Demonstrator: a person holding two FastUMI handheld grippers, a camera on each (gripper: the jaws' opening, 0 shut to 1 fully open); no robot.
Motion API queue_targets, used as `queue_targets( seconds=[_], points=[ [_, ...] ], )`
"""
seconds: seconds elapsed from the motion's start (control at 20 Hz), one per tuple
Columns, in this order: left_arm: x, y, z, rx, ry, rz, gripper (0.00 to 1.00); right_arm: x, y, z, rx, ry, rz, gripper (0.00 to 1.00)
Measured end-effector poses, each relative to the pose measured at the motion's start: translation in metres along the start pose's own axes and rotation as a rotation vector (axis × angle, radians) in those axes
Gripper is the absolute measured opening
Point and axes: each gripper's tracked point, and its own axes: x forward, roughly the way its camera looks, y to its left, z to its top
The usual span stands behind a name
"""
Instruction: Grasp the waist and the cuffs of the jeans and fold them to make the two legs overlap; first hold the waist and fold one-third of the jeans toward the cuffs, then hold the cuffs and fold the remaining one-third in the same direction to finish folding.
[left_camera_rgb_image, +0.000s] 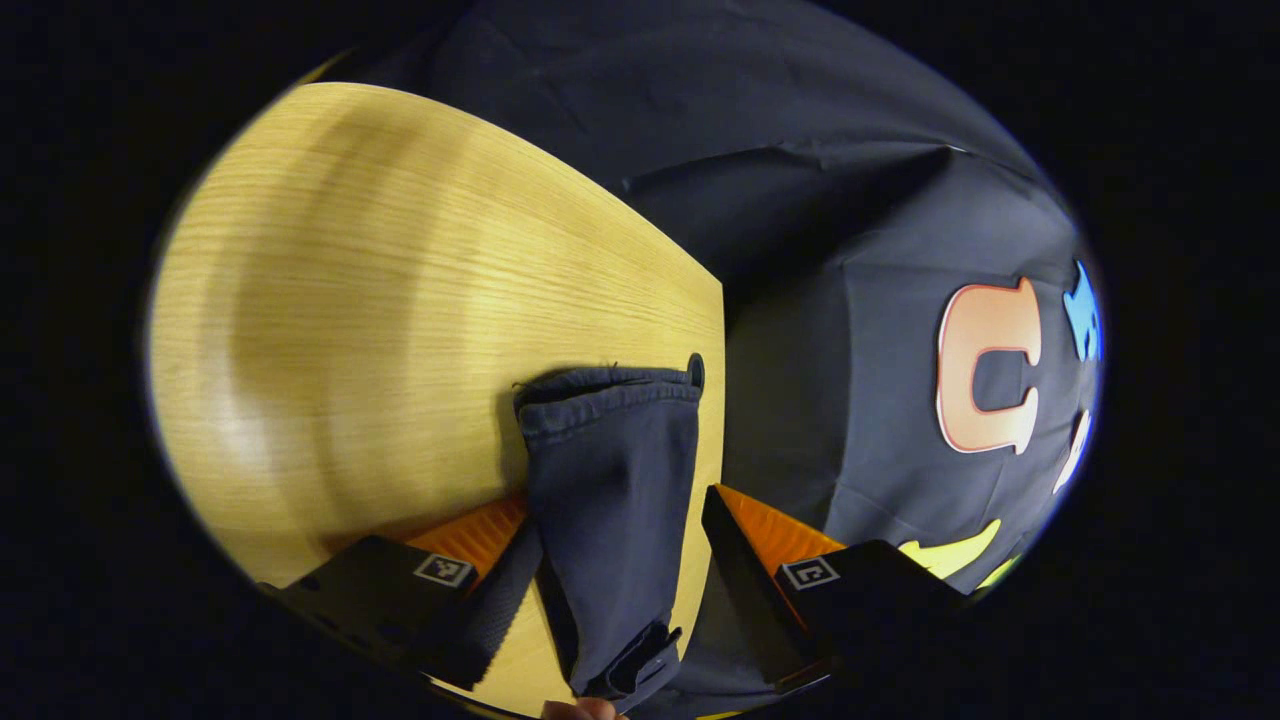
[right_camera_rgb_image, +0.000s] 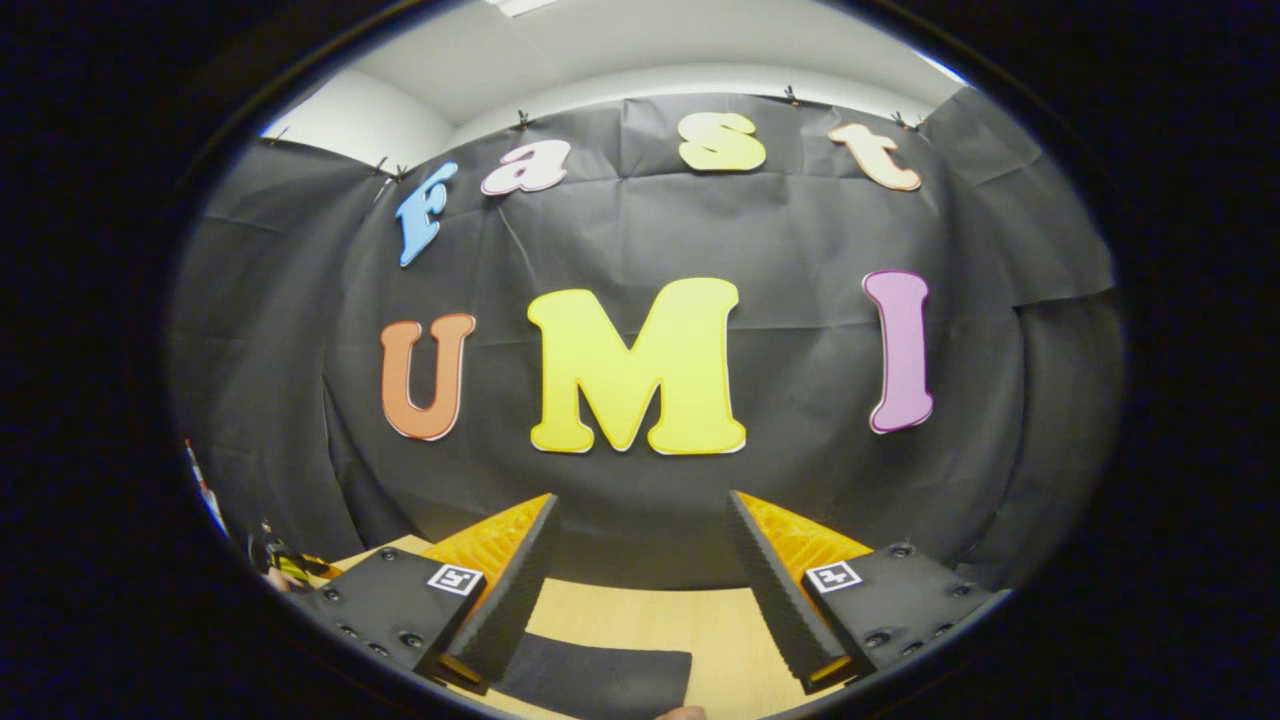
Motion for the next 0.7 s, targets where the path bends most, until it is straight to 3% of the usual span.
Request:
queue_targets(
  seconds=[0.1, 0.15, 0.25, 0.3, 0.45, 0.55, 0.7],
  points=[
    [0.009, -0.007, 0.003, -0.04, -0.009, -0.027, 0.88, -0.002, -0.008, 0.002, -0.019, -0.006, -0.012, 0.98],
    [0.013, -0.004, 0.003, -0.046, -0.017, -0.02, 0.96, -0.005, -0.012, 0.003, -0.023, -0.003, -0.019, 1.0],
    [0.022, 0.001, 0.001, -0.029, -0.009, -0.012, 0.74, -0.007, -0.02, 0.004, -0.022, 0.004, -0.03, 0.98],
    [0.023, 0.009, 0.0, -0.023, 0.002, 0.011, 0.68, -0.008, -0.024, 0.004, -0.022, 0.008, -0.038, 1.0],
    [0.024, 0.014, 0.002, -0.049, 0.02, 0.02, 0.1, -0.011, -0.036, 0.008, -0.017, 0.009, -0.056, 1.0],
    [0.026, 0.018, -0.001, 0.0, 0.012, 0.024, 0.06, -0.012, -0.041, 0.007, -0.019, 0.011, -0.068, 1.0],
    [0.024, 0.016, 0.001, -0.004, 0.011, 0.033, 0.06, -0.013, -0.05, 0.01, -0.023, 0.01, -0.083, 0.98]
  ],
)
